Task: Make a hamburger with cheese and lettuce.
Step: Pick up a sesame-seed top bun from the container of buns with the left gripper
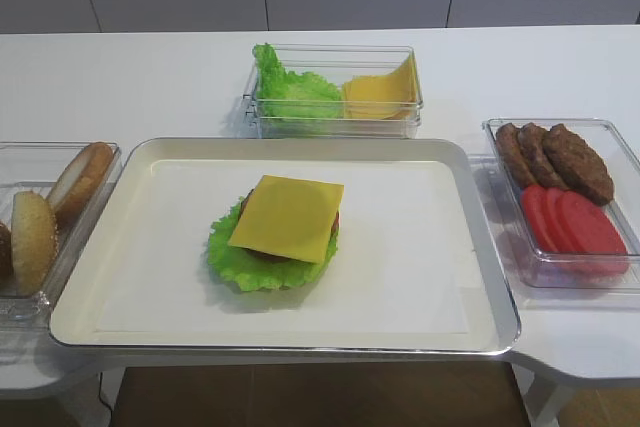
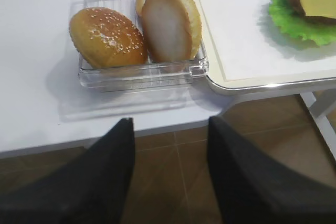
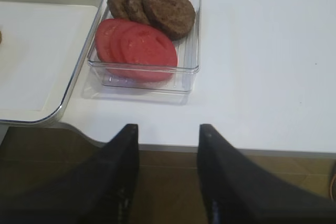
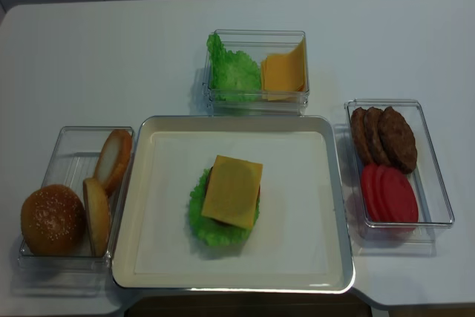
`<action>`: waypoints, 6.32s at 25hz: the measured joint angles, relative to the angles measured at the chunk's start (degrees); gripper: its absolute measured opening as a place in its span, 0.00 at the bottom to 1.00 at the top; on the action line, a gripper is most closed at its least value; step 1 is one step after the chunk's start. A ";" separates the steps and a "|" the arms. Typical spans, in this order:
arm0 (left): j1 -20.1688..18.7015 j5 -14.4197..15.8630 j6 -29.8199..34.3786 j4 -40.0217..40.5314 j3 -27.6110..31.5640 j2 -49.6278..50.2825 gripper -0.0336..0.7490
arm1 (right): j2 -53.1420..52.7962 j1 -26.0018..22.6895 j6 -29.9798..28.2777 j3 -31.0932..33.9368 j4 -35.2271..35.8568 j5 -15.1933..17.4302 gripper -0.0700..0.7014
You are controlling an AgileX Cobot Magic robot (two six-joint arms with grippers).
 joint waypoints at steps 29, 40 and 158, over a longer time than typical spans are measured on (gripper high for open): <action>0.00 -0.14 -1.04 -1.54 -0.66 2.56 0.48 | 0.00 0.00 0.00 0.00 0.00 0.00 0.48; 0.00 -0.04 -1.21 -2.03 -9.74 14.12 0.48 | 0.00 0.00 0.00 0.00 0.00 0.00 0.48; 0.00 1.13 -19.07 -3.69 -33.39 85.54 0.55 | 0.00 0.00 0.12 0.00 0.00 0.00 0.48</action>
